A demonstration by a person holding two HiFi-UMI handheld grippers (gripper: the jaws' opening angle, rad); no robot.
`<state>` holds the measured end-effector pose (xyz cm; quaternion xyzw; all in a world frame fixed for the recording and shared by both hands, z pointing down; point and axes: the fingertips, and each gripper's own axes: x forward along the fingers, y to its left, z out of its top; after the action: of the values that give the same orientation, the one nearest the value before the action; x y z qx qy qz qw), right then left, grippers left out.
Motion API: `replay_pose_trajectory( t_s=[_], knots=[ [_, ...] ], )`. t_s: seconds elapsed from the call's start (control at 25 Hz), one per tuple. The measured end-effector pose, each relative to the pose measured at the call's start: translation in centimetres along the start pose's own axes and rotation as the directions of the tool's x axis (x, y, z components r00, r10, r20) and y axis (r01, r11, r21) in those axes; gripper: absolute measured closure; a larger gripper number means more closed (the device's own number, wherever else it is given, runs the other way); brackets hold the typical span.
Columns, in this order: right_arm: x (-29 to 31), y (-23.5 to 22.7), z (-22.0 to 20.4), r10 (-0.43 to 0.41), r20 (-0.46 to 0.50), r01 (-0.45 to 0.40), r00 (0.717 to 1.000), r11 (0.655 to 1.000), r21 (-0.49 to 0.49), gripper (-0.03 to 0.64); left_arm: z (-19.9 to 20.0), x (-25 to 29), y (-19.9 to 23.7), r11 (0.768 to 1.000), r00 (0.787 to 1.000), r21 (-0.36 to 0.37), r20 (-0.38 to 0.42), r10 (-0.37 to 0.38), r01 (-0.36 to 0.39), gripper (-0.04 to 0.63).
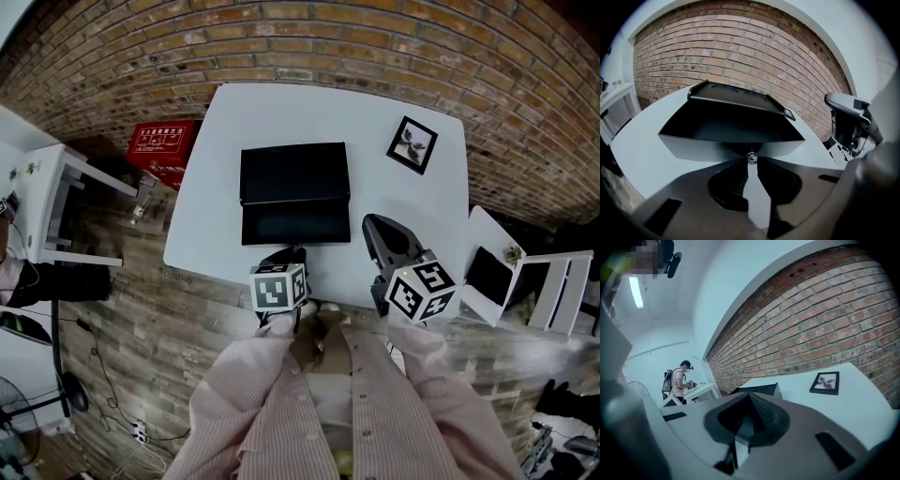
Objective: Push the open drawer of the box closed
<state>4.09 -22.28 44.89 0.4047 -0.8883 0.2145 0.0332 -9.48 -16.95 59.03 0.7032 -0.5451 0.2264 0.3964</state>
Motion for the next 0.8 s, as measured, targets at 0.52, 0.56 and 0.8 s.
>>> replay_pose_trajectory(
  t_s=[0.52,0.56,0.8],
  knots=[
    [1.0,-0.7,0.3,-0.017,0.001,0.017,1.000,1.000,0.003,0.614,1.2,0.9,0.3,1.000,1.000,0.007,-0.007,-0.009,0.009,0.538],
    [1.1,-0.8,0.3,-0.019,0.001,0.019,1.000,1.000,0.003,0.614,1.3,1.0,0.3,1.000,1.000,0.008,-0.007,-0.010,0.010,0.538],
    [1.8,-1.1,0.5,-0.027,0.001,0.027,1.000,1.000,0.005,0.614,2.1,1.4,0.5,1.000,1.000,0.011,-0.008,-0.015,0.015,0.538]
  ],
)
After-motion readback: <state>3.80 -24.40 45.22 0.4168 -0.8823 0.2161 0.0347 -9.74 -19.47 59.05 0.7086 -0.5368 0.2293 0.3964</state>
